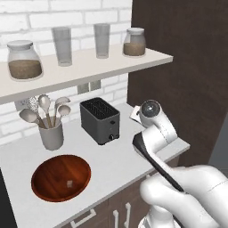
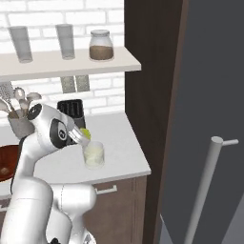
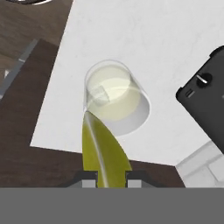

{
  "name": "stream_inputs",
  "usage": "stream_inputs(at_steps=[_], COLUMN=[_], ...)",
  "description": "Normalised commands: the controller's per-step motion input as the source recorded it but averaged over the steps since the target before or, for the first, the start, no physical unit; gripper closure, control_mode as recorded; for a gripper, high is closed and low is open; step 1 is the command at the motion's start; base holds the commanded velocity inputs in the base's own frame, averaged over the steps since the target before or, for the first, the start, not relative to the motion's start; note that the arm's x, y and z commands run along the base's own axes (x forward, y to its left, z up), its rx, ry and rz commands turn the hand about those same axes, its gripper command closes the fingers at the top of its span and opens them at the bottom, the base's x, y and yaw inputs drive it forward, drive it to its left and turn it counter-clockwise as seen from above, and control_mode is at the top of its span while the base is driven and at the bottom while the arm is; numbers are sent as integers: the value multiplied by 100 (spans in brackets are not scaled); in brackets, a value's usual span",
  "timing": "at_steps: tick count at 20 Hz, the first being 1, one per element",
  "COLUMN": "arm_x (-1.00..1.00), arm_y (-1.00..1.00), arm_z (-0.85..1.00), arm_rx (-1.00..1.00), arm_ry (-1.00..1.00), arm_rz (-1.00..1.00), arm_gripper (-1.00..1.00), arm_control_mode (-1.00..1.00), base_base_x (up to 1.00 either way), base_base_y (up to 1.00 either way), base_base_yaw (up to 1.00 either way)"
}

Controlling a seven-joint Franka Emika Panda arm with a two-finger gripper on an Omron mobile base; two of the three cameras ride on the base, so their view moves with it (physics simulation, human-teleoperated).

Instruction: Grab a lemon wedge from the fridge and one ice cube from the ice bowl, and put them in the glass of lemonade.

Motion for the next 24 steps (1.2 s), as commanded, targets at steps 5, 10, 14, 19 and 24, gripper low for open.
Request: stream_inputs(at_steps=[5,10,14,19,24], arm_x=[56,46,34,19,33], arm_y=[0,1,6,13,4], arm_z=[-25,-29,-37,-47,-32], arm_rx=[0,0,-1,-3,-2], arm_ry=[0,1,5,9,3], arm_rz=[0,0,0,0,0], arm_gripper=[100,100,100,100,100], arm_control_mode=[-100,-100,-100,-100,-100], base_base_x=[0,0,0,0,0], base_base_y=[0,0,0,0,0], base_base_yaw=[0,0,0,0,0])
